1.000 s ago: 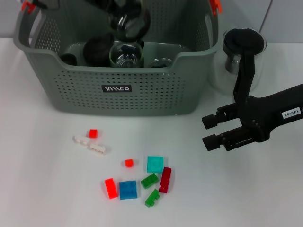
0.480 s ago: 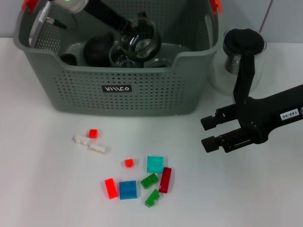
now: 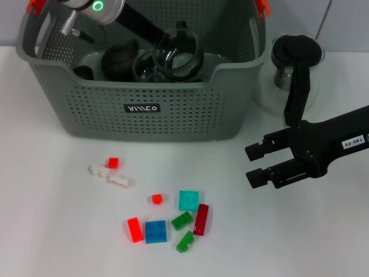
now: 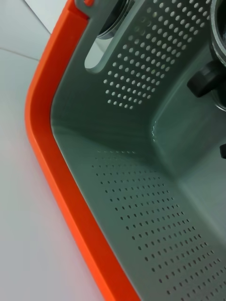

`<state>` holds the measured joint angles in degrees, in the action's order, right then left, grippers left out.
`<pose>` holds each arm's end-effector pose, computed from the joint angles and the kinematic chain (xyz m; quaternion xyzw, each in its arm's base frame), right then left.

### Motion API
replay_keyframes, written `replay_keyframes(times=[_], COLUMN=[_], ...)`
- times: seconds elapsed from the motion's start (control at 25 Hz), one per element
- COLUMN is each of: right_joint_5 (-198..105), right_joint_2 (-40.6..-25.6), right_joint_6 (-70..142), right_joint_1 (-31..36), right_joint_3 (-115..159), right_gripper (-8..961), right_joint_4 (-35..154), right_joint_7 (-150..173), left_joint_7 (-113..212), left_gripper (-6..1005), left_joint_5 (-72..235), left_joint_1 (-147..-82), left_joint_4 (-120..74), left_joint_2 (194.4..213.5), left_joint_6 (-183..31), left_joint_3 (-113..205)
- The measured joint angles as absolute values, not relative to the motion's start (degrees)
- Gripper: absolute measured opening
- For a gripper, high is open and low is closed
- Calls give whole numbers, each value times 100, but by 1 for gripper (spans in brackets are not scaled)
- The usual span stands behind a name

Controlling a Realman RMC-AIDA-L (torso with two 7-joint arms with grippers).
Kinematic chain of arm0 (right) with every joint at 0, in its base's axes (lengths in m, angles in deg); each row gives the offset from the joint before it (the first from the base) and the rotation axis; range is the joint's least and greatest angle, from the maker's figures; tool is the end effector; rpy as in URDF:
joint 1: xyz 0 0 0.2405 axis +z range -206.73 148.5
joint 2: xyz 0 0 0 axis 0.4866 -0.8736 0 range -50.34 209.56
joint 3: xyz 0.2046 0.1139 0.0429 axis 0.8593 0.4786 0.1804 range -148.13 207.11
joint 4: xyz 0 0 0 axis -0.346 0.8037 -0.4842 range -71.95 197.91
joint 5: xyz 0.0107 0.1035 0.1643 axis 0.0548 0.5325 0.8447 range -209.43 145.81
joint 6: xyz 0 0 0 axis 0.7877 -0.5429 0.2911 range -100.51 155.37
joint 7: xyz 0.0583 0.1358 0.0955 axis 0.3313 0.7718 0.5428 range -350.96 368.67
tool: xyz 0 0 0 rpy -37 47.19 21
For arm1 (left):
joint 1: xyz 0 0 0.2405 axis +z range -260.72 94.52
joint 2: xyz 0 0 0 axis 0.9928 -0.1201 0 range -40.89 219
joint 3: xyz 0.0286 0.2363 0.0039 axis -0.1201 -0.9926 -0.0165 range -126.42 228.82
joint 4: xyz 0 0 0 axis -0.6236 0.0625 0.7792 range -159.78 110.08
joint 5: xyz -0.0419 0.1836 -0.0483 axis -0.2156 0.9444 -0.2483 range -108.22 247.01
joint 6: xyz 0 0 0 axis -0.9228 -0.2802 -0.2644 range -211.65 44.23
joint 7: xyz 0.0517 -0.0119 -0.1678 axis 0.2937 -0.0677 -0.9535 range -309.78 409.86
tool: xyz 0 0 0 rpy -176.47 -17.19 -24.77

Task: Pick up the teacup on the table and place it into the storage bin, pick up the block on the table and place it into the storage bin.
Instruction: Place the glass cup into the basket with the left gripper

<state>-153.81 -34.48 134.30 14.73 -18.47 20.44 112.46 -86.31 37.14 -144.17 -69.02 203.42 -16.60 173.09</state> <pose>0.1588 0.3171 -0.0022 0.9618 -0.2251 -0.1293 0.0875 -0.1213 0.4629 -0.0010 -0.9178 -0.2943 0.0438 0.2630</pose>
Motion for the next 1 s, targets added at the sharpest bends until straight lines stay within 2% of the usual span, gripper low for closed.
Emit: replay_keyframes(times=[0.28, 0.56, 1.0], right_joint_5=[-15381, -15380, -15380], right_joint_2=[-3442, -3438, -3446], right_joint_6=[13430, 13425, 13378], right_joint_1=[1465, 1491, 1505], right_joint_3=[-1850, -1850, -1850], right_gripper=[758, 758, 761], right_joint_4=[2044, 2039, 2042], right_joint_7=[11234, 11230, 11230], left_joint_7=[-8642, -8645, -8645], left_gripper=[42, 43, 42], left_joint_5=[3751, 4050, 4145], left_joint_1=[-14420, -14427, -14455], left_joint_4=[-6852, -6835, -6836], left_joint_2=[20356, 20458, 20473], left_joint_6=[-1715, -1773, -1780], left_joint_3=[17250, 17240, 17240])
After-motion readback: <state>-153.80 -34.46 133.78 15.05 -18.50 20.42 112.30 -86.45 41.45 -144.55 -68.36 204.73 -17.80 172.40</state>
